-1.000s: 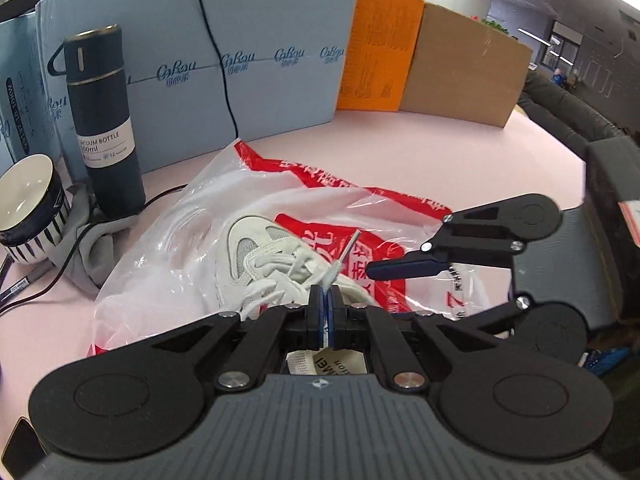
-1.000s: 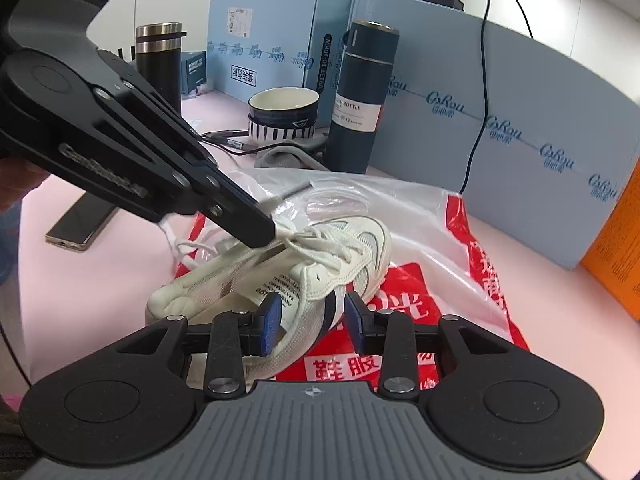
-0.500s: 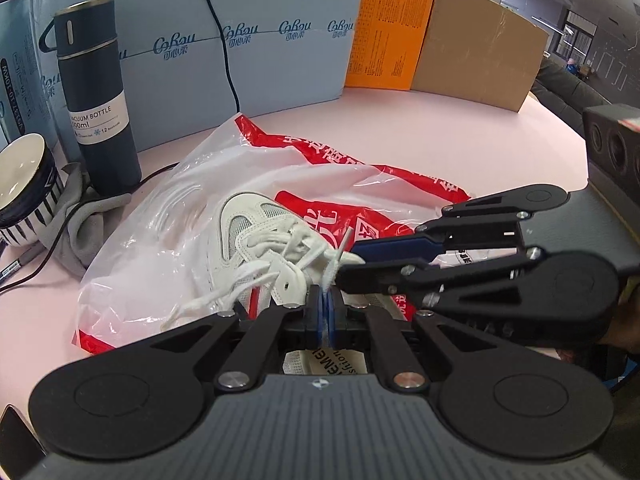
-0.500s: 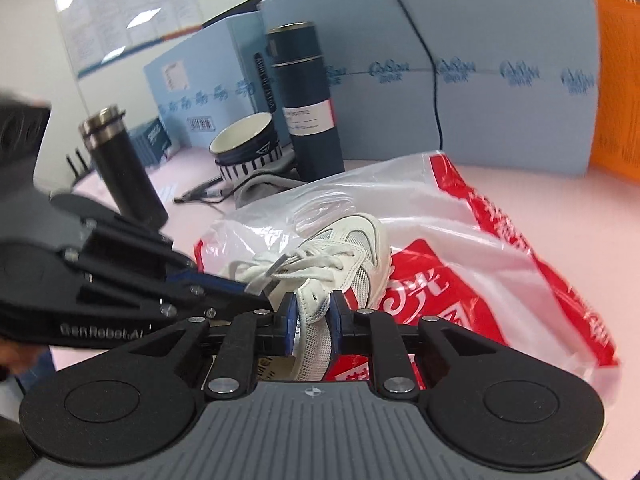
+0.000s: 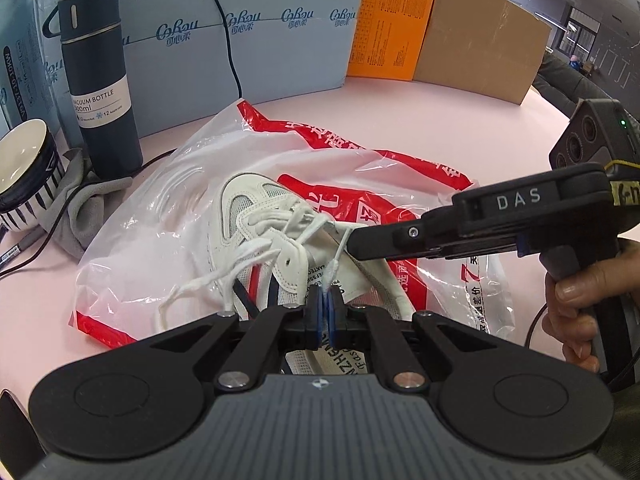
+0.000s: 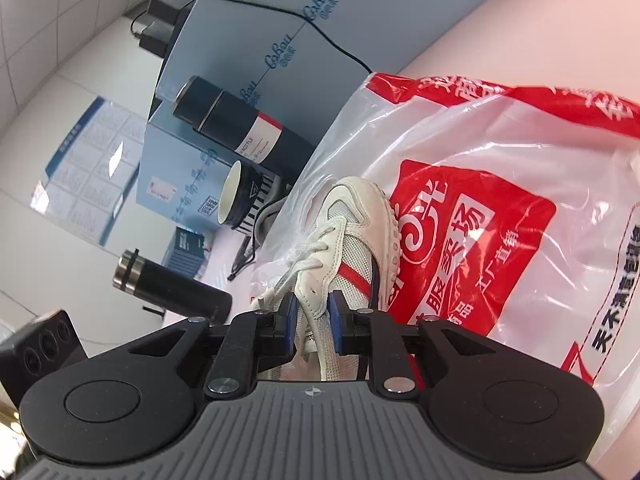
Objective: Lace up shoes with both hands
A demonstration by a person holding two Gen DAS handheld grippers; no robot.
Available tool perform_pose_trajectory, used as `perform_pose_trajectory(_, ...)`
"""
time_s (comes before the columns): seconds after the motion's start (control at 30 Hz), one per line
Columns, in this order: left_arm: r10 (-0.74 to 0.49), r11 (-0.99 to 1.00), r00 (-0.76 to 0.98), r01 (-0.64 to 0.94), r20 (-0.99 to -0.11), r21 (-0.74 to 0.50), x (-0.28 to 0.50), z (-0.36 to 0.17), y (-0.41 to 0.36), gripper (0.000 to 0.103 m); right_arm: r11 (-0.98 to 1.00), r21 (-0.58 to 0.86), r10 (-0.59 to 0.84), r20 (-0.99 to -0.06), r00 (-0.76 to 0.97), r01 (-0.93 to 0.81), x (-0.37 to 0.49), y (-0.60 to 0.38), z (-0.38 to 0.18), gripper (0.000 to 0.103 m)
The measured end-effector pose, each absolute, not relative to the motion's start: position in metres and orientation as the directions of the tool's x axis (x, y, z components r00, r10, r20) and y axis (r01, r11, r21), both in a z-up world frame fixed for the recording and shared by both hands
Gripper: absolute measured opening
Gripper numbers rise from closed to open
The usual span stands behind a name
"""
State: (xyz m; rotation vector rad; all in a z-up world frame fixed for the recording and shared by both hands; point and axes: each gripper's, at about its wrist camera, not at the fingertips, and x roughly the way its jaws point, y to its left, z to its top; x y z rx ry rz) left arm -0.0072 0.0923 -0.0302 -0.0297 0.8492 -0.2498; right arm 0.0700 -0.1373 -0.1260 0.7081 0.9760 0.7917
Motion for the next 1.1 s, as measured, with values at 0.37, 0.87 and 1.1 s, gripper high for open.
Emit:
perform_pose_trajectory(0.37, -0.183, 0.968, 0.698, 0.251, -0.693, -0.003, -0.006, 0.009, 0.097, 0.008, 0.441, 0.887, 0.866, -0.381, 0.325, -0.136, 0.074, -0.15, -0.143, 0.017)
perform_pose_trajectory(0.87, -0.166, 0.907, 0.64, 0.397, -0.75, 0.138, 0.001, -0.027, 0.082, 0.007, 0.204, 0.966, 0.915, -0.245, 0.322, 0.157, 0.079, -0.171, -0.184, 0.017)
perform_pose_trajectory(1.1, -0.198, 0.935, 0.653, 0.35, -0.731, 0.06, -0.001, -0.031, 0.102, 0.019, 0.228, 0.966, 0.913, -0.256, 0.318, 0.122, 0.079, -0.17, -0.18, 0.019)
